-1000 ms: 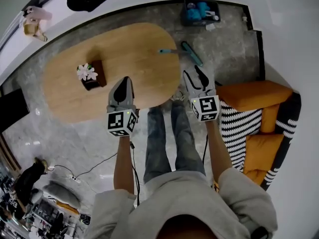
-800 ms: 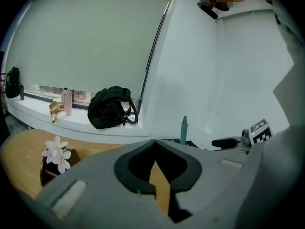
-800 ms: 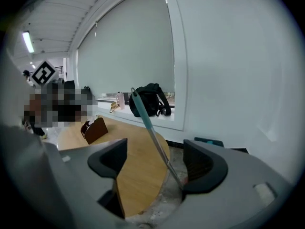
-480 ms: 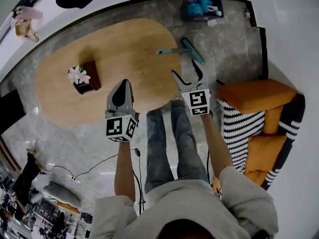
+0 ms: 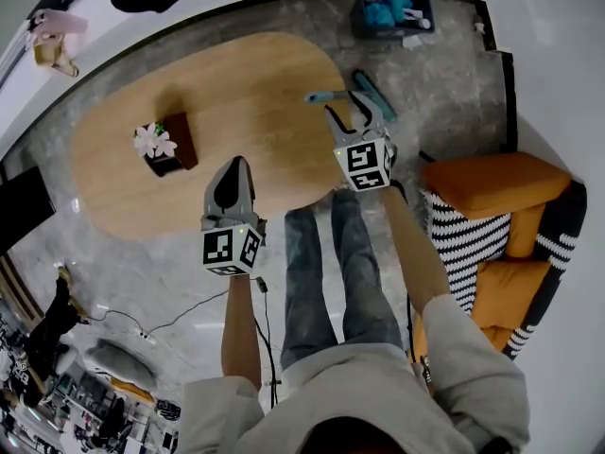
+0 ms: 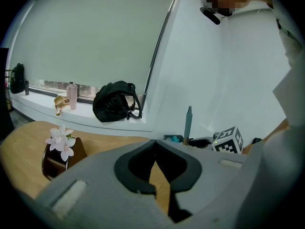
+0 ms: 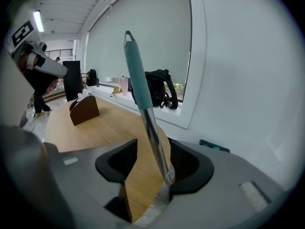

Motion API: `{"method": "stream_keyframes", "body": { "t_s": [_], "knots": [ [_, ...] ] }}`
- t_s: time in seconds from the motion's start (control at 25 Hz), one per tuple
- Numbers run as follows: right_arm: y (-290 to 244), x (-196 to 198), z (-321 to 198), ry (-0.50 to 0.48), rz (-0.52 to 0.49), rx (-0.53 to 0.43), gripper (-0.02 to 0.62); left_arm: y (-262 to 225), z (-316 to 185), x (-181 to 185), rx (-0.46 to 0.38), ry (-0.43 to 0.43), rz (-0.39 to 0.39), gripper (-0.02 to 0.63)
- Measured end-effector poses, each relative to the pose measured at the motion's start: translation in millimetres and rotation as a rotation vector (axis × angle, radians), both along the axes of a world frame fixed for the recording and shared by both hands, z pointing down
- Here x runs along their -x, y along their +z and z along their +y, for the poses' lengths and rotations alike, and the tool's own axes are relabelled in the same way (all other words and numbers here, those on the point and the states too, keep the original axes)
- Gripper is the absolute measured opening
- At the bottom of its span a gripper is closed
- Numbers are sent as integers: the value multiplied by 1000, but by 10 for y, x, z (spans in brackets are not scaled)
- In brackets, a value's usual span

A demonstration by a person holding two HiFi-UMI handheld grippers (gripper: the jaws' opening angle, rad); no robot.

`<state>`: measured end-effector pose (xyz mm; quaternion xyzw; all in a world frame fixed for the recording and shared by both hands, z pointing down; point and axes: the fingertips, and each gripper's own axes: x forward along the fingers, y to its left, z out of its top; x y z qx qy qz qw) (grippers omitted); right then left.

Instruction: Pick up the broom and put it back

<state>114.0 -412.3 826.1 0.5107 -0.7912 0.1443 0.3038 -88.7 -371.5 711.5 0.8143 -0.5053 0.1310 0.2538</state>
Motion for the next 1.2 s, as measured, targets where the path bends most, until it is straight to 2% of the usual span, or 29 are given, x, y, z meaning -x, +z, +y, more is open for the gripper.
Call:
{"method": "stream_keyframes", "body": {
  "t_s": [0.28, 0.44, 0.6, 0.96, 1.2],
  "knots": [
    [106, 52, -177, -38, 35, 11, 99, 38, 23, 42, 19, -23, 20, 5],
    [58, 9, -178, -38, 46, -2, 92, 20, 12, 41, 16, -33, 26, 5],
    [-58, -196, -155, 16, 52, -34, 86, -15, -10, -12, 8, -24, 25, 5],
    [-408, -924, -108, 141, 57, -81, 81, -193, -78, -257, -14, -2, 27, 5],
    [-724, -1328, -55, 225, 7, -104, 83, -416, -122, -490, -44, 16, 24, 5]
  ]
}}
